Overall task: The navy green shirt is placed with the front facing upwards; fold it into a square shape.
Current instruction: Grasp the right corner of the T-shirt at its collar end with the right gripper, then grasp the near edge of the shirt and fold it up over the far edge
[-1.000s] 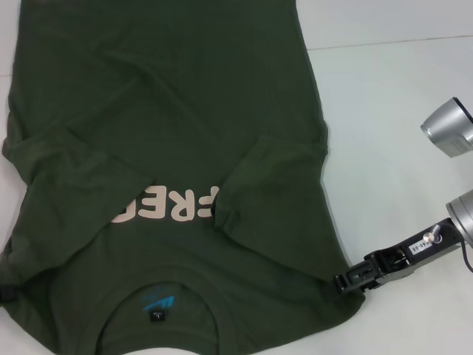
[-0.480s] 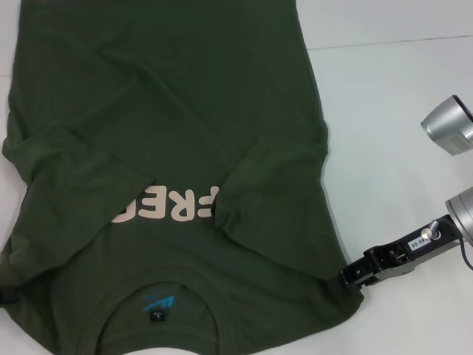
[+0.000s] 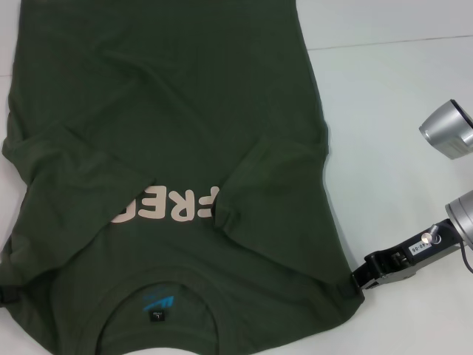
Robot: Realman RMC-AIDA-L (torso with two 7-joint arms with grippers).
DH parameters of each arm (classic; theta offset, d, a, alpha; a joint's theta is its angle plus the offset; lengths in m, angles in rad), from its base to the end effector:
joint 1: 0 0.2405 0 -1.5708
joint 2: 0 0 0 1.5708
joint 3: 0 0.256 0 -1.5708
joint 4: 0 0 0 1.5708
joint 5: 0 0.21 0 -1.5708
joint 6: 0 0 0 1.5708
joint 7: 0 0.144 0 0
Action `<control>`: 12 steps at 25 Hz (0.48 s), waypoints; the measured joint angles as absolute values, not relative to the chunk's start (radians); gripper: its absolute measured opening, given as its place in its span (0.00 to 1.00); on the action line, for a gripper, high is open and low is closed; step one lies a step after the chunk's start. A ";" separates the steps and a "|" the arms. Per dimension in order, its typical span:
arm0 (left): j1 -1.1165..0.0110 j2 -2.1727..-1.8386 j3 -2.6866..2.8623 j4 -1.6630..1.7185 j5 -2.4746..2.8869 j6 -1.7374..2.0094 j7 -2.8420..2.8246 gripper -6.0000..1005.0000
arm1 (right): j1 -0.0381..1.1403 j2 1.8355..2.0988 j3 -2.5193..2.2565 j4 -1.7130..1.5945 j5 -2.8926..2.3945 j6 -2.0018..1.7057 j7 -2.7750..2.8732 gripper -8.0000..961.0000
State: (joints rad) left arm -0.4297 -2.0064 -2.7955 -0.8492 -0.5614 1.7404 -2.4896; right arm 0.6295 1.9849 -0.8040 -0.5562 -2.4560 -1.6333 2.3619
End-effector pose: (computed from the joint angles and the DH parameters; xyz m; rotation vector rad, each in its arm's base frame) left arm -0.3602 0.2656 0.0706 -1.9088 -2.2231 -0.3288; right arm 0.2984 0.3058 -0.0074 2.4083 -1.9146 0.0650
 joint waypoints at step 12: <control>-0.431 -1.992 -2.770 -0.827 -0.552 1.793 -2.446 0.03 | 0.632 1.982 -0.815 -0.566 -2.456 -1.656 2.362 0.03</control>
State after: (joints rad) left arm -0.4311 -1.9920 -2.7698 -0.8267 -0.5522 1.7926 -2.4460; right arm 0.6321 1.9815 -0.8146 -0.5660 -2.4559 -1.6564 2.3624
